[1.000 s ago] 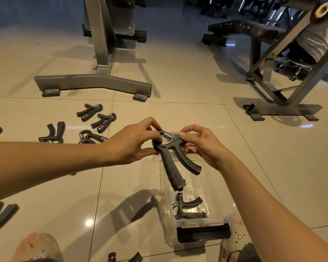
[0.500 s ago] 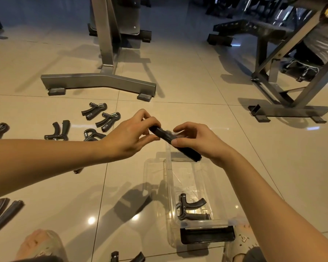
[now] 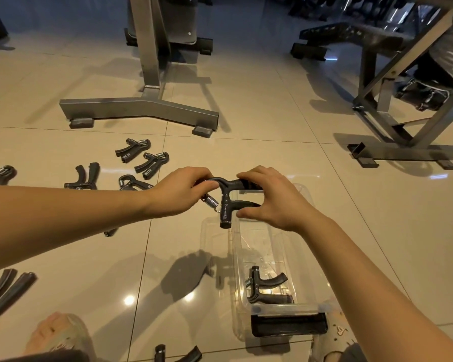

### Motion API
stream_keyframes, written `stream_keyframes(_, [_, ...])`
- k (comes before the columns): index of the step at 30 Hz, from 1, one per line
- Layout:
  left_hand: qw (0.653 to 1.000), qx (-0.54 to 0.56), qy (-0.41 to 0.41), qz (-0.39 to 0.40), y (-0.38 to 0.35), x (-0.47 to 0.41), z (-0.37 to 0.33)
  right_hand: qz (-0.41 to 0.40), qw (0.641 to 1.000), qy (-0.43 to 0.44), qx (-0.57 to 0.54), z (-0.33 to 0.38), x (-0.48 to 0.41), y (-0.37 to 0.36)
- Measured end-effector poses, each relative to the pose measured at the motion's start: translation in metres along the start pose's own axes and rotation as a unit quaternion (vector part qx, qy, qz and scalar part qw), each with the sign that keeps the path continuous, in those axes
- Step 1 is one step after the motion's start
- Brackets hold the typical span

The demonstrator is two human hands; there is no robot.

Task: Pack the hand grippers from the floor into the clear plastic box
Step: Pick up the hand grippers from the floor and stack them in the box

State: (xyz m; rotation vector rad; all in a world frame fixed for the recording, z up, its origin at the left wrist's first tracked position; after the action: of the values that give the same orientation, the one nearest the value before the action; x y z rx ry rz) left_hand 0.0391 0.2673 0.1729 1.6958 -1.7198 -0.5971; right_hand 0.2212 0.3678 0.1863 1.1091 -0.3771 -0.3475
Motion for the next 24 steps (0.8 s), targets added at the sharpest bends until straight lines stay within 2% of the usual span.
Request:
stream_keyframes(2, [0.999, 0.03, 0.009, 0.016, -0.002, -0.004, 0.0, -0.022, 0.999, 0.013, 0.048, 0.001, 0.001, -0.003])
stream_keyframes(5, [0.999, 0.036, 0.016, 0.035, -0.005, -0.009, -0.002, -0.028, 0.998, 0.014, 0.063, -0.005, 0.002, -0.008])
stream_keyframes(10, [0.998, 0.036, 0.025, 0.048, -0.019, -0.024, -0.007, -0.018, 1.0, -0.008, 0.019, -0.027, 0.005, -0.009])
stream_keyframes(13, [0.995, 0.059, 0.048, 0.062, -0.037, -0.034, -0.004, 0.037, 0.997, -0.055, -0.027, -0.054, 0.01, -0.011])
stream_keyframes(17, [0.98, -0.148, 0.048, 0.127, -0.066, -0.042, 0.012, 0.139, 0.978, -0.153, 0.007, -0.098, 0.017, -0.033])
stream_keyframes(20, [0.953, -0.232, 0.033, 0.192, -0.092, -0.042, 0.02, 0.173, 0.967, -0.186, -0.009, -0.121, 0.016, -0.069])
stream_keyframes(24, [0.943, -0.285, 0.005, 0.172, -0.105, -0.044, 0.031, 0.215, 0.955, -0.204, 0.026, -0.146, 0.013, -0.124])
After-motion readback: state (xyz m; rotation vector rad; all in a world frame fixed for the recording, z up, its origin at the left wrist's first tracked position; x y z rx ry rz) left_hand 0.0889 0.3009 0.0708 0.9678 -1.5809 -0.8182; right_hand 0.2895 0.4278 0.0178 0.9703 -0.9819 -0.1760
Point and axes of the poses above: each hand's wrist, its own x-axis away from the middle knuckle, its own y-axis out of the back of the hand, z = x × y, the point moved 4 cm from there along -x, towards the middle knuckle, and after that the axes turned 11 degrees about z, right-handed, at the moved point
